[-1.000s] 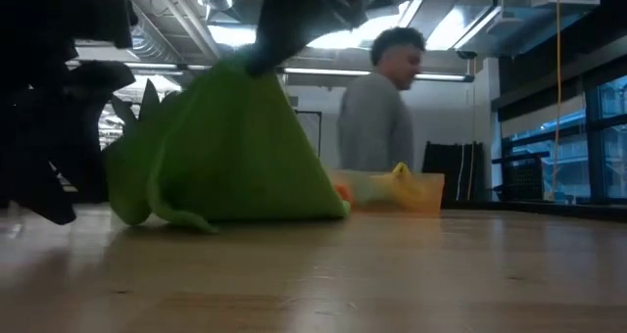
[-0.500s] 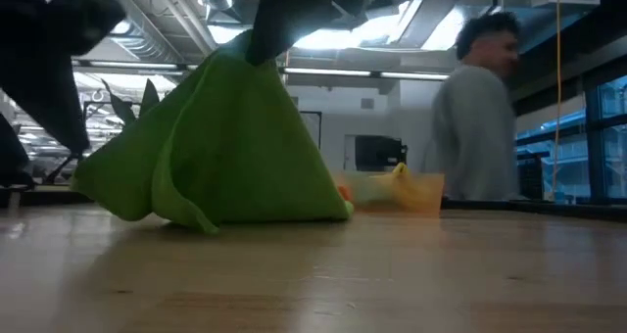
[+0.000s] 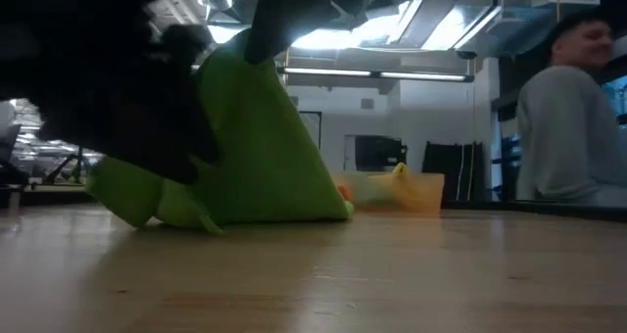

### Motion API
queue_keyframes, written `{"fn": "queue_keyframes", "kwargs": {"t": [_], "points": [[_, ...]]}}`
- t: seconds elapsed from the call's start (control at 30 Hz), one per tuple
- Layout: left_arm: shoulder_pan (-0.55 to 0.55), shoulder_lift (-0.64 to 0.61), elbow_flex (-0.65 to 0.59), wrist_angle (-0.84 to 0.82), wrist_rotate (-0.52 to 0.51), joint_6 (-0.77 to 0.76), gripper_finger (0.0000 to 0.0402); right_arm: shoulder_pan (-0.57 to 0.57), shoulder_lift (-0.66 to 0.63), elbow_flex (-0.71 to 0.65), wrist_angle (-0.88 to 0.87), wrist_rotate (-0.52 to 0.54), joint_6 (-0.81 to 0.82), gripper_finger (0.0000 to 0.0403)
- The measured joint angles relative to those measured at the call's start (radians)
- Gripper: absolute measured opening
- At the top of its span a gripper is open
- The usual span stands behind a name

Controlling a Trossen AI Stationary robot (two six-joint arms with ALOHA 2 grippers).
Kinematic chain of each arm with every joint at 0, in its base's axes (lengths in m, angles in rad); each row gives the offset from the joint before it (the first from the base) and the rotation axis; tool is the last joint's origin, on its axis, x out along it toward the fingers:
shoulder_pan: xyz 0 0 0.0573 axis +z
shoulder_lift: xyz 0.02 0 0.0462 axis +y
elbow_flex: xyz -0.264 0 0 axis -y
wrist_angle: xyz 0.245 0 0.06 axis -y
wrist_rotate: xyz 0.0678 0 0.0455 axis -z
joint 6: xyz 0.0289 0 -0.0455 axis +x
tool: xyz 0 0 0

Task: Roll microfiber towels into tight, uniform cylinder then place into a basket
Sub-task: Roll the green microfiber towel

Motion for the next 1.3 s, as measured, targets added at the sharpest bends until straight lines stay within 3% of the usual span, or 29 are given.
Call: {"fn": "queue_keyframes", "kwargs": {"t": [0.23, 0.97, 1.17, 1.3], "points": [[0.020, 0.000, 0.000, -0.039, 0.131, -0.116, 0.0138, 0.000, 0.000, 0.000, -0.003, -0.001, -0.003, 0.0008], [-0.034, 0.000, 0.003, -0.383, 0.055, -0.439, 0.0138, 0.006, 0.000, -0.001, -0.020, -0.028, 0.031, 0.0008], [-0.063, 0.000, 0.064, -0.583, 0.039, -0.561, 0.0138, 0.005, 0.000, -0.001, -0.020, -0.029, 0.031, 0.0008], [-0.086, 0.000, 0.100, -0.539, 0.054, -0.646, 0.0138, 0.005, 0.000, -0.001, -0.019, -0.029, 0.031, 0.0008]]}}
